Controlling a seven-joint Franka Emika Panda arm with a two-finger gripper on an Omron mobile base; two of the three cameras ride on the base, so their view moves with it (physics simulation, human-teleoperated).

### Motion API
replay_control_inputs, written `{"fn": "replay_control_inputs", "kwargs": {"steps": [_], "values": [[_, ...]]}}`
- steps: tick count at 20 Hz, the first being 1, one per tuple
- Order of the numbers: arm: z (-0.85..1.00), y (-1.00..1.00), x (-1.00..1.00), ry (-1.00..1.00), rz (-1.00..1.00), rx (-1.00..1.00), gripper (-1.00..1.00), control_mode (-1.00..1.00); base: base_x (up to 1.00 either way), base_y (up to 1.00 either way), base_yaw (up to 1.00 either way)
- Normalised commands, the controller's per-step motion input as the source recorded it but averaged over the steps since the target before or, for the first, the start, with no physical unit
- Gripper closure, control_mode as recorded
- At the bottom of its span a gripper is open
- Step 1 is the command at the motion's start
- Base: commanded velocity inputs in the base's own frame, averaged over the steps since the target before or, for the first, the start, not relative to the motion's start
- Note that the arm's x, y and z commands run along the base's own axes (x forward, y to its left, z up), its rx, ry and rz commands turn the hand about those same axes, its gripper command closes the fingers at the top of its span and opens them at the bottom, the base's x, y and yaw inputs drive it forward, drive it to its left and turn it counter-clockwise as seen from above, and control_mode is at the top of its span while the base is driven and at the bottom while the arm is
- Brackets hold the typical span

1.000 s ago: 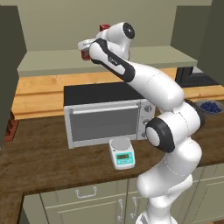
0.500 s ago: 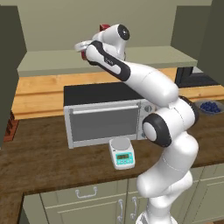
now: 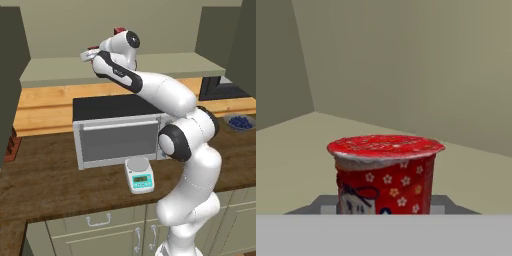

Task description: Pick the yogurt and place it on the digital scale for weighing, and close the cabinet.

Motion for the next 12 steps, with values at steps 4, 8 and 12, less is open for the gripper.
{"fn": "replay_control_inputs", "kwargs": {"steps": [4, 8, 12], "values": [[-0.02, 0.28, 0.06, 0.0, 0.0, -0.02, 1.0, -1.0, 0.0, 0.0, 0.0], [0.0, 0.06, -0.22, -0.02, 0.0, 0.04, 1.0, -1.0, 0.0, 0.0, 0.0], [0.0, -0.01, -0.92, -0.16, 0.0, 0.15, 1.0, -1.0, 0.0, 0.0, 0.0]]}}
